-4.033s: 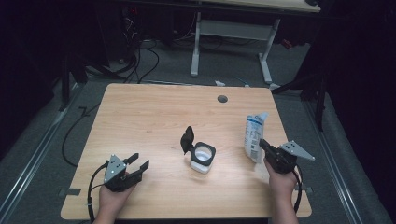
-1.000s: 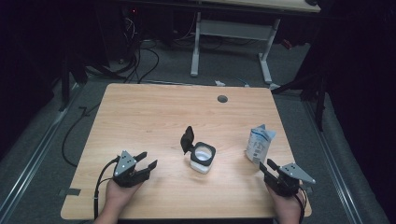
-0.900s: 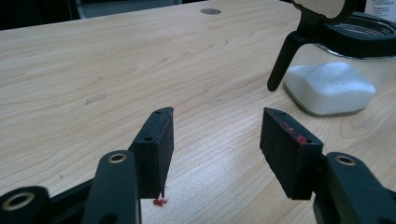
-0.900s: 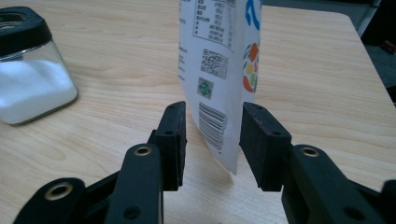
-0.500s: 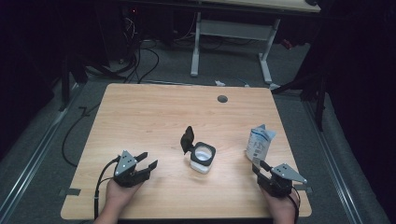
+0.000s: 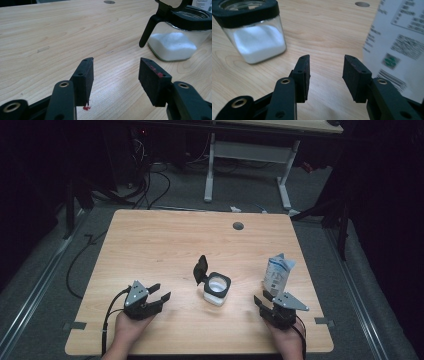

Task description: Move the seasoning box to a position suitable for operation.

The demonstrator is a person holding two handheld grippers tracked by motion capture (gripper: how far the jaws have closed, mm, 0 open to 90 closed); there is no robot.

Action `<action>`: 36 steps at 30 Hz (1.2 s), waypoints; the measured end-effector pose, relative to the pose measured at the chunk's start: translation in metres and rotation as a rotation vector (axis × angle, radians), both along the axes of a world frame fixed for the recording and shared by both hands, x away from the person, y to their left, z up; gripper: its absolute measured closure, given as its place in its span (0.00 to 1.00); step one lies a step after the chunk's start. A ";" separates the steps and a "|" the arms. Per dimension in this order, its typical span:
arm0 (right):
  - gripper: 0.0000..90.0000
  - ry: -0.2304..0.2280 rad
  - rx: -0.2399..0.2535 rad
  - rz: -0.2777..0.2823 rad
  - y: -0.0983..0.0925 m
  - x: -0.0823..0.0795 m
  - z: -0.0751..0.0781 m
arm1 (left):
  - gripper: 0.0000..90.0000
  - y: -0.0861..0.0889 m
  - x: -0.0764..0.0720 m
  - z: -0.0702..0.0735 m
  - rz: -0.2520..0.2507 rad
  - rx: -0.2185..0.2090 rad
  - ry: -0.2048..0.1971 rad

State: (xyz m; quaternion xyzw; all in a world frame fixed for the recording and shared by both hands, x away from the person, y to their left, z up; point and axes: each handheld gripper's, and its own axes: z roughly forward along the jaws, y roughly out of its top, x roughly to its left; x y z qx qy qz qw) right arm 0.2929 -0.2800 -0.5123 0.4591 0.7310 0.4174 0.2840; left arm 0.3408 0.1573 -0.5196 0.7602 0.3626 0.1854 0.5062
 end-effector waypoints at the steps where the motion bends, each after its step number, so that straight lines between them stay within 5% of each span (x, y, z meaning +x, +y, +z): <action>1: 0.65 -0.002 0.002 0.002 0.002 0.002 0.001 | 0.51 0.000 0.000 0.000 0.001 -0.003 0.002; 6: 0.70 0.012 -0.034 0.008 0.013 0.018 0.009 | 0.49 0.001 0.002 0.000 0.014 -0.005 0.013; 16: 0.77 0.001 -0.022 0.017 0.033 0.038 0.016 | 0.45 -0.002 0.002 0.001 0.050 0.012 0.017; 28: 0.80 -0.006 -0.018 0.045 0.036 0.036 0.008 | 0.64 -0.023 0.012 0.015 0.097 -0.038 0.042; 36: 0.80 -0.015 -0.024 0.065 0.038 0.036 0.006 | 0.73 -0.043 0.021 0.025 0.092 -0.022 0.045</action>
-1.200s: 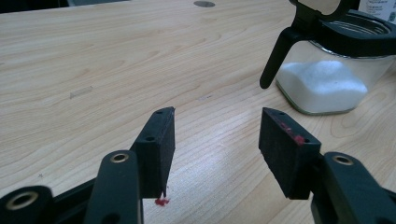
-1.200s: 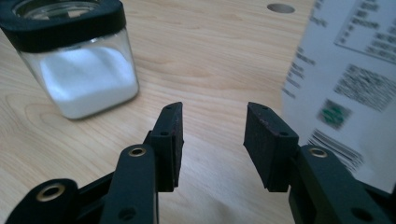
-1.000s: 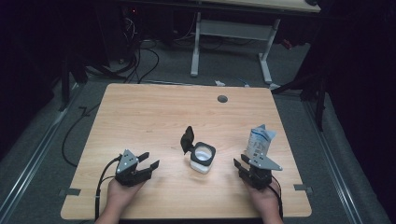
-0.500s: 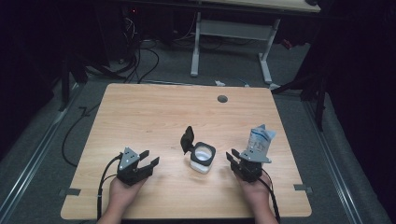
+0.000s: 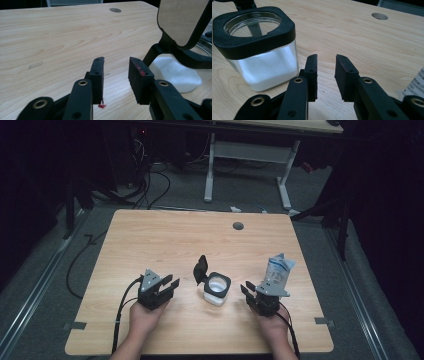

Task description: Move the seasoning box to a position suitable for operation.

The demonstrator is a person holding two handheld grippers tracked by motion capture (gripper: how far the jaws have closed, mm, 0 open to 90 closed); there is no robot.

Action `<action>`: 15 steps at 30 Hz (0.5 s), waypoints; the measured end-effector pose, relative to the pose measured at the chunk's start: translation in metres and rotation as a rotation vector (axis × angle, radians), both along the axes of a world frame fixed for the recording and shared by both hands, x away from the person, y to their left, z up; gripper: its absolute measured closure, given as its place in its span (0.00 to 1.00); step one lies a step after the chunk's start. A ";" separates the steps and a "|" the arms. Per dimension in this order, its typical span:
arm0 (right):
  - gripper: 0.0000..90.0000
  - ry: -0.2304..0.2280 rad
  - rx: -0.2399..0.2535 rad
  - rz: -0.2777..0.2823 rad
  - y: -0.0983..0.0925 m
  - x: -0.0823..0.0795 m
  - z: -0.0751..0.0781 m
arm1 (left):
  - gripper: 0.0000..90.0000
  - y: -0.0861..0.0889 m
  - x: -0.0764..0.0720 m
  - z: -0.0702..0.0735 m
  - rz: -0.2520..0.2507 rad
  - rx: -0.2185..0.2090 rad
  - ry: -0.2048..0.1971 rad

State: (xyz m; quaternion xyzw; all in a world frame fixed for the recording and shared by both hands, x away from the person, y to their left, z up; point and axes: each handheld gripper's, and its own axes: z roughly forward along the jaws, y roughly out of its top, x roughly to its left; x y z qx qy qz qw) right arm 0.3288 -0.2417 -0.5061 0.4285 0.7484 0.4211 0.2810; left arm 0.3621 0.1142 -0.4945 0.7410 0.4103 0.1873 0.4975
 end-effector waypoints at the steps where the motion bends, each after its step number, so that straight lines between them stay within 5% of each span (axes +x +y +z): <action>1: 0.80 0.000 -0.002 -0.001 0.001 0.000 0.000 | 0.74 -0.002 0.001 0.001 0.001 0.000 0.001; 15: 0.88 0.001 -0.014 0.033 0.013 -0.005 -0.007 | 0.94 -0.031 0.007 0.017 -0.016 -0.002 -0.031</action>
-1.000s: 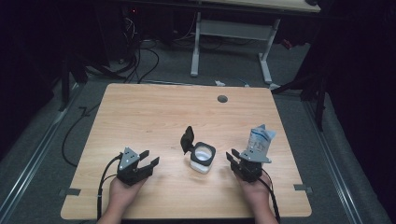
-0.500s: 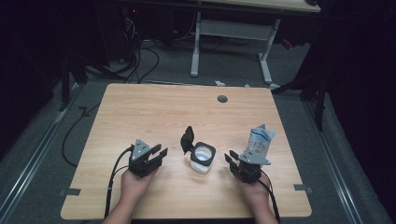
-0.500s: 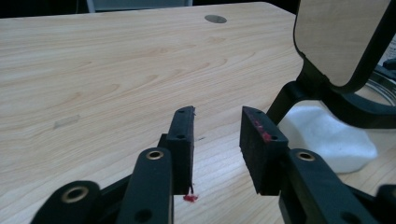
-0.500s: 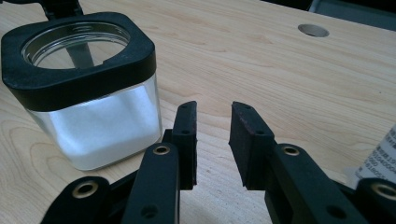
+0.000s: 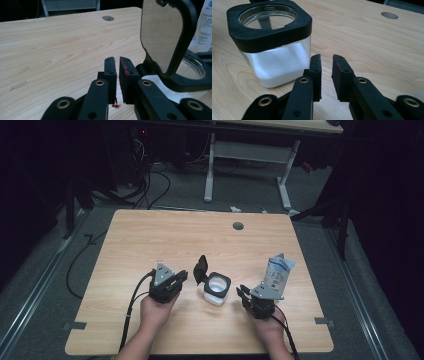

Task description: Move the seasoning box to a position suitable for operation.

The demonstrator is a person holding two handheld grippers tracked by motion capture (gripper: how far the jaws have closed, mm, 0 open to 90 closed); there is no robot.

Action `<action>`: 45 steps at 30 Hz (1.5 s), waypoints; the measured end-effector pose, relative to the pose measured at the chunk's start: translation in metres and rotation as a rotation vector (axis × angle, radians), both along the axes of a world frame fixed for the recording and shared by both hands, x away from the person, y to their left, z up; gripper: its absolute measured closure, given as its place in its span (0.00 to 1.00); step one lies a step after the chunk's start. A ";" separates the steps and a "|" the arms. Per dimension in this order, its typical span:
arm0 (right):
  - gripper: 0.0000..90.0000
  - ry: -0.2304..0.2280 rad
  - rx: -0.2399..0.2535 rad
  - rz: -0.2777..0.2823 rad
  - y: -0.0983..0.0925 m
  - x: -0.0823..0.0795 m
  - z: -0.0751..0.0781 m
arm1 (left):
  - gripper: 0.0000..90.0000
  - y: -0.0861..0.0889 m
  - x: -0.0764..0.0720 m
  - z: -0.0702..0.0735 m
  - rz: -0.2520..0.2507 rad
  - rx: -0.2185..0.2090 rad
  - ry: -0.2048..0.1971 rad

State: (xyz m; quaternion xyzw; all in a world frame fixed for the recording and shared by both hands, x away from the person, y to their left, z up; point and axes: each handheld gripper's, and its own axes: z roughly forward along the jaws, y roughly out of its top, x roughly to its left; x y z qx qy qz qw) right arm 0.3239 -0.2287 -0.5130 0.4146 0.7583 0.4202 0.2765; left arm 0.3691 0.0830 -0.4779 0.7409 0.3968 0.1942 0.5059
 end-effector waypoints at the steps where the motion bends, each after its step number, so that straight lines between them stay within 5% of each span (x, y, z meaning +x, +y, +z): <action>1: 0.90 0.002 0.001 0.000 0.001 0.000 0.000 | 0.95 -0.002 0.001 0.001 -0.002 -0.001 0.001; 7: 1.00 0.011 -0.003 0.008 0.003 -0.002 -0.001 | 0.98 -0.009 0.004 0.005 -0.011 -0.012 0.001; 26: 1.00 0.022 -0.007 0.086 0.020 -0.004 -0.005 | 1.00 -0.019 0.006 0.006 -0.035 -0.018 -0.007; 45: 1.00 0.014 -0.012 0.086 0.022 -0.005 -0.005 | 1.00 -0.028 0.004 0.005 -0.054 -0.021 -0.010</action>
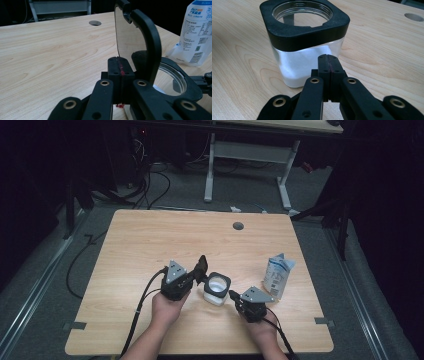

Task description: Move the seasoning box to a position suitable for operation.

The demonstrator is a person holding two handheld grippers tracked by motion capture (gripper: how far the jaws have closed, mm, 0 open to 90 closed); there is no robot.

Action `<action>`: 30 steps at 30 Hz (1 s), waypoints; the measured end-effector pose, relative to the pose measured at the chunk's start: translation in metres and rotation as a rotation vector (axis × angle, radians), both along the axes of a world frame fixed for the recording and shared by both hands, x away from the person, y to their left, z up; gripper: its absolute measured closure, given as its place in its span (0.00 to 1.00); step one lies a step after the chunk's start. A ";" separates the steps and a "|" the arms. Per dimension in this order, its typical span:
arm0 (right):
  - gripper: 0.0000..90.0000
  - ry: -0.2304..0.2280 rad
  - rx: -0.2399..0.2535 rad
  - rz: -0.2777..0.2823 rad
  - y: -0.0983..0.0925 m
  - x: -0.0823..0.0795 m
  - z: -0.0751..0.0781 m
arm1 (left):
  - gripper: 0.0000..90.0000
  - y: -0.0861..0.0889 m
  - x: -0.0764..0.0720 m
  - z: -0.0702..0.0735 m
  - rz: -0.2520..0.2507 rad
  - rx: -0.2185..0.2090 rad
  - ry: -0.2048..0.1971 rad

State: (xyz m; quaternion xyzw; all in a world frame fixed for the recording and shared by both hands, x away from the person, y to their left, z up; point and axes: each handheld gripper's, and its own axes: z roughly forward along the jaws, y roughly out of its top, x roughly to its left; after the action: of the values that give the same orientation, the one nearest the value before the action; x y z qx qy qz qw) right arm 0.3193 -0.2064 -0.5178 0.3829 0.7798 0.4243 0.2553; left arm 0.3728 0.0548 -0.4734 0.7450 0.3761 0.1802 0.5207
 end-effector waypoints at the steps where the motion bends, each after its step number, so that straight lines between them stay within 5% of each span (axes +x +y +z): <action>1: 1.00 0.000 0.000 0.000 0.000 0.000 0.000 | 1.00 0.000 0.000 0.000 0.001 0.001 -0.001; 30: 1.00 -0.001 -0.007 -0.004 0.001 -0.001 0.000 | 0.99 -0.019 -0.011 -0.005 -0.056 0.002 -0.018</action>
State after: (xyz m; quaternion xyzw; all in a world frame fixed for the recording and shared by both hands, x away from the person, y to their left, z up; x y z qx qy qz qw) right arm 0.3187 -0.2058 -0.5175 0.3833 0.7803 0.4215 0.2580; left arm 0.3618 0.0359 -0.4780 0.7543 0.3502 0.1726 0.5279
